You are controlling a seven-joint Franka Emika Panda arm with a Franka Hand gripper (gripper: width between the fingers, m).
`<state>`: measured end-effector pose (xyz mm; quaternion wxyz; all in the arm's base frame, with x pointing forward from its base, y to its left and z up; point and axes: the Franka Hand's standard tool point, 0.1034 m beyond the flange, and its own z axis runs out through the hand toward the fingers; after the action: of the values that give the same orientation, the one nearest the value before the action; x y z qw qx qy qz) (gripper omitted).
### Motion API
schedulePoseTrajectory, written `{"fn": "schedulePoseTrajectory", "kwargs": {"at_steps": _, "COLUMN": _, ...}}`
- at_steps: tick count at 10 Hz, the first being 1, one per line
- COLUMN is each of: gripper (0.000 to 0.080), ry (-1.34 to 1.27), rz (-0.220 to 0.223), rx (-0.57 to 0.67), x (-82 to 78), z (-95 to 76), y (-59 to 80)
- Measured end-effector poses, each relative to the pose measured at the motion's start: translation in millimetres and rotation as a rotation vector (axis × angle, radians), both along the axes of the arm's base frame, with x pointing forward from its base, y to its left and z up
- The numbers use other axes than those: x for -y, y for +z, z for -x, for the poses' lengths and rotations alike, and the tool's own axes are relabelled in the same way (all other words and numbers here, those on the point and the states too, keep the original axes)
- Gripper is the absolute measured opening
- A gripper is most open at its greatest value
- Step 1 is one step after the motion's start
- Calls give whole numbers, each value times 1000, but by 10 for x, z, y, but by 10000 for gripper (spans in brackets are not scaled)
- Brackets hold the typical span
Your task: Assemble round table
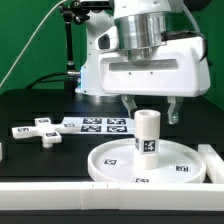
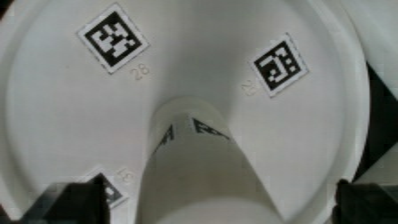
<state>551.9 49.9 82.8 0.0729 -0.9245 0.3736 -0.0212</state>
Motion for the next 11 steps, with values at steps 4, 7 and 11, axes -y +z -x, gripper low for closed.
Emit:
{"fn": "schedulePoseTrajectory", "kwargs": {"at_steps": 4, "gripper": 649, "ry": 318, "rz": 33, "rx": 37, "x": 14, "z": 2, "y": -12}}
{"fn": "schedulePoseTrajectory", "kwargs": {"at_steps": 7, "gripper": 649, "ry": 796, "rz": 136, "rx": 92, "x": 26, "z": -40, "y": -13}}
{"fn": "schedulePoseTrajectory", "kwargs": {"at_steps": 11, "gripper": 649, "ry": 1104, "rz": 190, "rx": 115, "x": -5, "z": -81, "y": 29}}
